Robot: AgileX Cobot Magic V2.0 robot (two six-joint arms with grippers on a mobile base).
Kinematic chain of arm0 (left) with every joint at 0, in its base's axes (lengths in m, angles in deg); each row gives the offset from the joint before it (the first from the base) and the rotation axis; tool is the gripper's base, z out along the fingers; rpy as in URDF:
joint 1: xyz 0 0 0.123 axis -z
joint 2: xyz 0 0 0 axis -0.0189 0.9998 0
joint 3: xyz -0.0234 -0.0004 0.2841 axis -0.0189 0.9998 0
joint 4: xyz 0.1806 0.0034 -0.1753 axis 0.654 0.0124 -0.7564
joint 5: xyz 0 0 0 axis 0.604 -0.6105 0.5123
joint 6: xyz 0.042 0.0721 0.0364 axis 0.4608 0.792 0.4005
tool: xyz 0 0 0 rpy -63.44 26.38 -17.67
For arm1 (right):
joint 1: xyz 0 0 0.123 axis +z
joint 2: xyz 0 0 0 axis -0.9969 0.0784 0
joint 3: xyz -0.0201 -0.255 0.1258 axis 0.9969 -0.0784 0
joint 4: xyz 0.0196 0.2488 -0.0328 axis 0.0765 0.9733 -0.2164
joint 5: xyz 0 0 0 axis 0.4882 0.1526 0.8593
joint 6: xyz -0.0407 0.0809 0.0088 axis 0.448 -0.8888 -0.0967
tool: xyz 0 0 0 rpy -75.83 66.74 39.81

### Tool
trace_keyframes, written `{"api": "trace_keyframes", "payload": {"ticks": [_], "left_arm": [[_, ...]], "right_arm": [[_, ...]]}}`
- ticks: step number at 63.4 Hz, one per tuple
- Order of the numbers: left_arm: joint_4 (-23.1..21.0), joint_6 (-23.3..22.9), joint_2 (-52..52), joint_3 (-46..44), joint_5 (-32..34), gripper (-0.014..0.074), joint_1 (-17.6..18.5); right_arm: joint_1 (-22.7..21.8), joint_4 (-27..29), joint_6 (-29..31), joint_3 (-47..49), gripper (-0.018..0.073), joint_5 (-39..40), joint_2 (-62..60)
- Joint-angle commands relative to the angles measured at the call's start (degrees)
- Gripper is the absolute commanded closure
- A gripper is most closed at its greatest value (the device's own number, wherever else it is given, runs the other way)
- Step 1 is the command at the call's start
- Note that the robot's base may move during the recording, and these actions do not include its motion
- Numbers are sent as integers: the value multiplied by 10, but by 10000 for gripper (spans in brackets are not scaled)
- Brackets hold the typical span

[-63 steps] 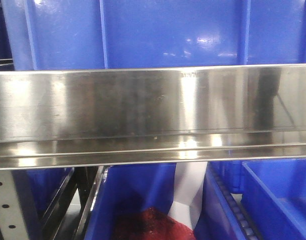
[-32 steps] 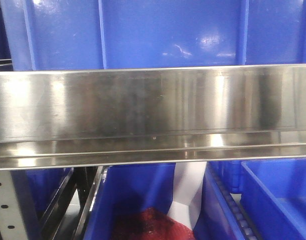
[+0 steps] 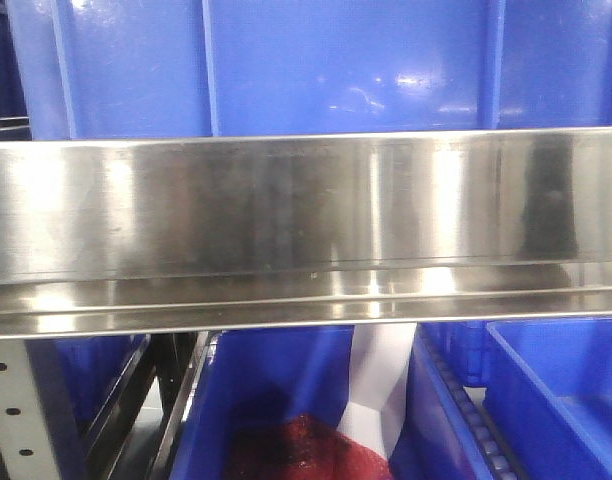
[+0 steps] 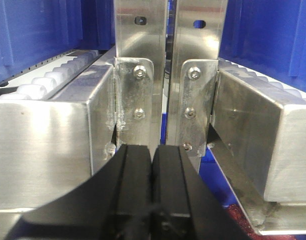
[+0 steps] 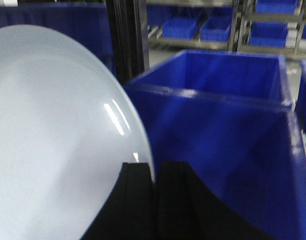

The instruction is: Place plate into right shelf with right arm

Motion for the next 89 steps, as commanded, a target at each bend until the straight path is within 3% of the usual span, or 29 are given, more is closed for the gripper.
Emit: {"api": "trace_keyframes", "payload": {"ticks": [1,8,22,37,55,64,75,89], "left_arm": [[-4,-2,-3,6,49,643,-1],[-4,-2,-3,6,49,643,-1],[-4,-2,-3,6,49,643,-1],[-4,-2,-3,6,49,643,-1],[-4,-2,-3,6,49,643,-1],[-4,-2,-3,6,49,643,-1],[-4,-2,-3,6,49,643,-1],[-4,-2,-3,6,49,643,-1]], "right_arm": [[-2,2,2,36,498,39,15],[-2,2,2,48,394,15,41],[-2,2,2,48,-94,14,53],[-2,2,2,48,-74,-1,44],[-3,-7,2,48,-59,-102,-65],[-4,-7,2,48,122,-145,-136],[-4,-8,2,47,518,-204,-207],[-4,-38,2,47,503,-222,-261]]}}
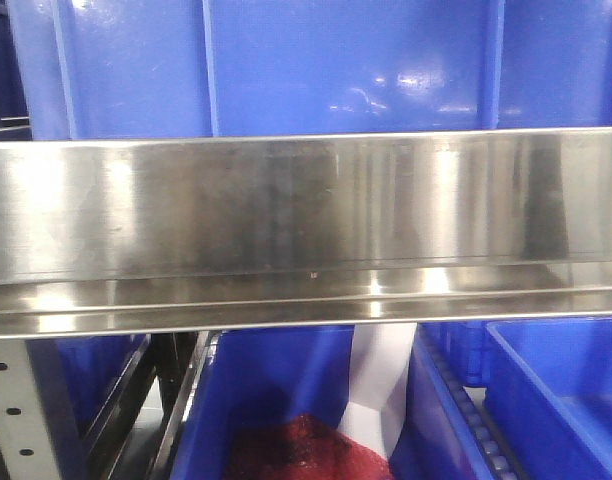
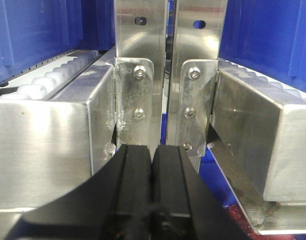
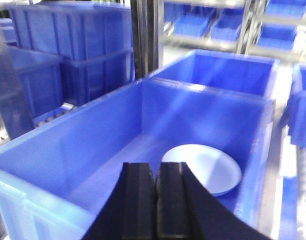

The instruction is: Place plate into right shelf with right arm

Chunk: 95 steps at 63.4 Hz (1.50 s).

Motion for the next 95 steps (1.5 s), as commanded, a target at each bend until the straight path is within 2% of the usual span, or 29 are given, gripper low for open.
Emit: {"api": "trace_keyframes", "payload": {"ticks": [1,36,46,53,60,69,84,95], "left_arm": [[-4,-2,-3,6,49,643,-1],[-4,-2,-3,6,49,643,-1],[-4,-2,-3,6,49,643,-1],[-4,-2,-3,6,49,643,-1],[-4,-2,-3,6,49,643,-1],[-4,-2,-3,6,49,643,-1],[-4,-2,-3,6,49,643,-1],[-4,-2,-3,6,49,643,-1]], "right_arm": [[-3,-19,2,19,503,44,-17],[-3,-23,2,19,503,47,-19],[-9,-91,2,-19,503,101,-26],[-47,-105,1,-79,503,172,-45],[-117,-95,-24,-162,503,265,-76],[-175,-74,-36,-273,503,364,-133],[-232,-73,-36,-458,503,455,-262],[-247,-53,-36,-574,503,476,-346]]}}
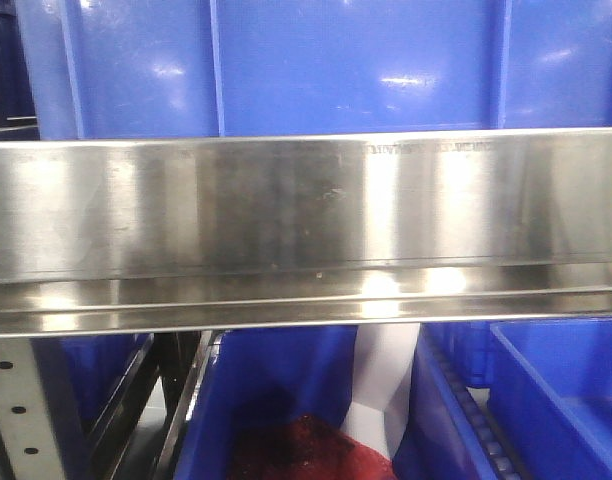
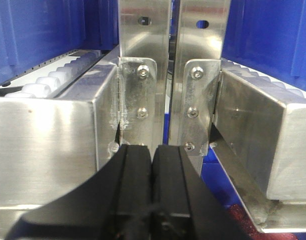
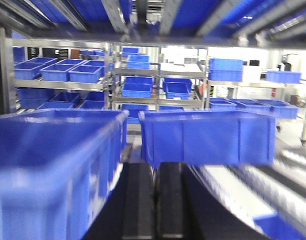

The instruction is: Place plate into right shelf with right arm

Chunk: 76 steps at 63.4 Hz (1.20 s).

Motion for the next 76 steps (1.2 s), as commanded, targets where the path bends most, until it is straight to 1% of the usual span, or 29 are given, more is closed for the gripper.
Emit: {"api": "trace_keyframes", "payload": {"ticks": [1,8,15,24,33,36,51,61,76], "left_arm": [[-4,-2,-3,6,49,643,-1],[-4,-2,-3,6,49,643,-1],[-4,-2,-3,6,49,643,-1],[-4,-2,-3,6,49,643,-1],[-4,-2,-3,6,49,643,-1],[-4,-2,-3,6,49,643,-1],[-4,-2,-3,6,49,643,-1],[-4,-2,-3,6,49,643,-1],[-4,-2,-3,6,49,643,-1]], "right_arm": [[-8,10,-3,-39,503,65,-37],[-8,11,-3,-115,503,68,-88],[-8,11,-3,-171,503,76,-130],[-8,11,-3,-222,503,90,-168],[-8,11,-3,-261,503,106,-180],[-8,11,-3,-261,503,89,-180],[-8,11,-3,-261,503,69,-180],[-8,11,-3,-261,503,27,-180],[-8,11,-3,-261,503,30,-180]]}}
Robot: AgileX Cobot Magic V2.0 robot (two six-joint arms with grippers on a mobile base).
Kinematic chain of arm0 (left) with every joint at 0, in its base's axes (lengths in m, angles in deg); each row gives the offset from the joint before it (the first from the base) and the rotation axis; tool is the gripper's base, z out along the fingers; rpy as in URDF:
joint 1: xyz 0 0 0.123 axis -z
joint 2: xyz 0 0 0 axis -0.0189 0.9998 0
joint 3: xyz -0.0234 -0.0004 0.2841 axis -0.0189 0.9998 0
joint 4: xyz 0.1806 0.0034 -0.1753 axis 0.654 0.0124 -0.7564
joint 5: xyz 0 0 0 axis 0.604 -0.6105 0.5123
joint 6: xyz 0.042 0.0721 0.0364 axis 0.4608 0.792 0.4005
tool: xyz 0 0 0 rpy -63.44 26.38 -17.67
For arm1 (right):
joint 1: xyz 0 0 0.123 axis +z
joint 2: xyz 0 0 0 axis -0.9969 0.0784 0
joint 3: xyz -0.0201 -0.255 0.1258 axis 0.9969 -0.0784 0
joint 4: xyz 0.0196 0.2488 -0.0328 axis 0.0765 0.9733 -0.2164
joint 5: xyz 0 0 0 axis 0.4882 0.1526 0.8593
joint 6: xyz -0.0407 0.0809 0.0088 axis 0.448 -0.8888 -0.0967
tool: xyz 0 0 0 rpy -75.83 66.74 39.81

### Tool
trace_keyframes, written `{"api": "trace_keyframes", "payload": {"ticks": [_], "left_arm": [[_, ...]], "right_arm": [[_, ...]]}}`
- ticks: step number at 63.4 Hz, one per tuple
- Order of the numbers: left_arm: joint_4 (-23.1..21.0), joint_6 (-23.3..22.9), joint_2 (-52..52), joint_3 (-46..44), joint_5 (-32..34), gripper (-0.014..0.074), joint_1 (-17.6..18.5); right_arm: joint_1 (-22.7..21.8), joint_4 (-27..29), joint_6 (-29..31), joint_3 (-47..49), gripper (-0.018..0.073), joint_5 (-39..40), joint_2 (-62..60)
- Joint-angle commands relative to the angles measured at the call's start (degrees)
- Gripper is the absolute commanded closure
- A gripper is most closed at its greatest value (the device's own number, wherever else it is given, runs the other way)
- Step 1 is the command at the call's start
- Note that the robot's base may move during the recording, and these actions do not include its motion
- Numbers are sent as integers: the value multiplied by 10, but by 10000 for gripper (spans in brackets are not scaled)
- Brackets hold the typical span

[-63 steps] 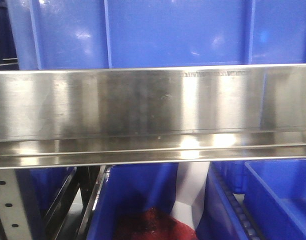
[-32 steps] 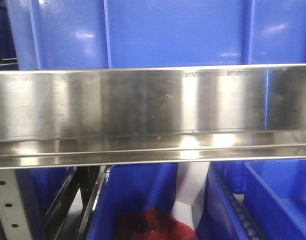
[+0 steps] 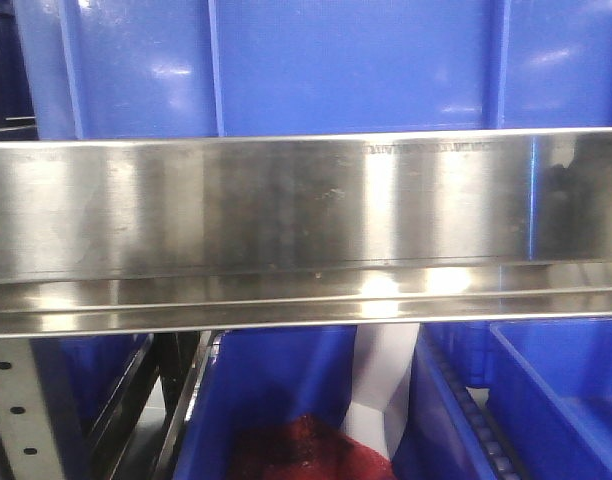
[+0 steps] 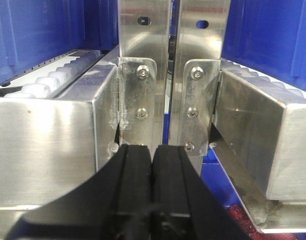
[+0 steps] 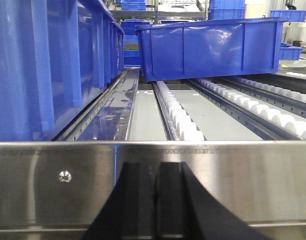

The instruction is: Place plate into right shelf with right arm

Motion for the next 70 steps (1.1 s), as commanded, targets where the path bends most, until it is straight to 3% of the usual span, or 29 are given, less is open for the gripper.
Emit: {"api": "trace_keyframes", "payload": {"ticks": [1,70], "left_arm": [[-4,-2,-3,6,49,643,-1],[-4,-2,-3,6,49,643,-1]], "right_arm": [[-4,-2,1,2,503,46,5],[-4,-2,1,2,503,43,5]]}}
